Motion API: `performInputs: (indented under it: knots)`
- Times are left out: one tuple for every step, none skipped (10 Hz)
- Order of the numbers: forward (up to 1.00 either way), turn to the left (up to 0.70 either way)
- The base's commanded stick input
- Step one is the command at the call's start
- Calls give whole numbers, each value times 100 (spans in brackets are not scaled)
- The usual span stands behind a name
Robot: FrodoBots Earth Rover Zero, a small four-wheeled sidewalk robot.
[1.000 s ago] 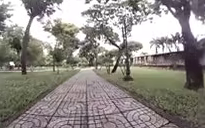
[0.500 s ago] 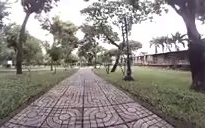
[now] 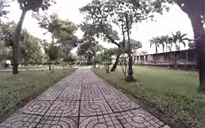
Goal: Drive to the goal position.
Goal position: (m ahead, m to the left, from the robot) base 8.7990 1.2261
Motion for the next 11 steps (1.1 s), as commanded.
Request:
performInputs:
  knots:
    - [50,0]
    - [50,0]
    - [50,0]
    - [50,0]
    - [50,0]
    - [50,0]
    - [50,0]
    - [50,0]
    - [50,0]
    - [50,0]
    - [50,0]
